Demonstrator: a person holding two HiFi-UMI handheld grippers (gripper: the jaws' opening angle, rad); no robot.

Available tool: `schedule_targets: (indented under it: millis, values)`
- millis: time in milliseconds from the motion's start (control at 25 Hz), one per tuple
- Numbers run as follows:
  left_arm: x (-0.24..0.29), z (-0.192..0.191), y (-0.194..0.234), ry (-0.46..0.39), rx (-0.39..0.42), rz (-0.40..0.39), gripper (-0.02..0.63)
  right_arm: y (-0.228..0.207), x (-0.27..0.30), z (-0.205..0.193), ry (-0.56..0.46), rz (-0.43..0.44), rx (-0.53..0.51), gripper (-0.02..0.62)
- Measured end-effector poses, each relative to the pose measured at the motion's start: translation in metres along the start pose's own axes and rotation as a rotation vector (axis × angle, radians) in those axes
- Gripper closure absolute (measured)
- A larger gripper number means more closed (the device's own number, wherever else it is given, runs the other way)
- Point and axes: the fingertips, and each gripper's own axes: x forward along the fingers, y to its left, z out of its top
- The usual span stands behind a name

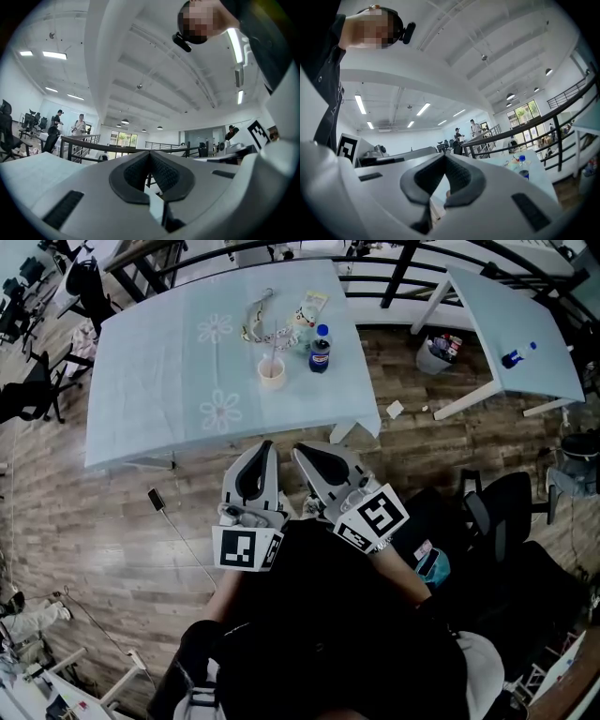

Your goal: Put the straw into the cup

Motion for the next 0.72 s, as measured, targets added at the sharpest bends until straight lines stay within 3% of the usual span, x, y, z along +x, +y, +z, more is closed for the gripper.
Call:
schedule_targets:
  millis: [720]
  values:
    - [-0.012, -0.01, 0.012, 0.005, -0.017, 0.06, 0.594, 0.007, 0.005, -0.011, 0.032, 0.039, -0.013, 0.588]
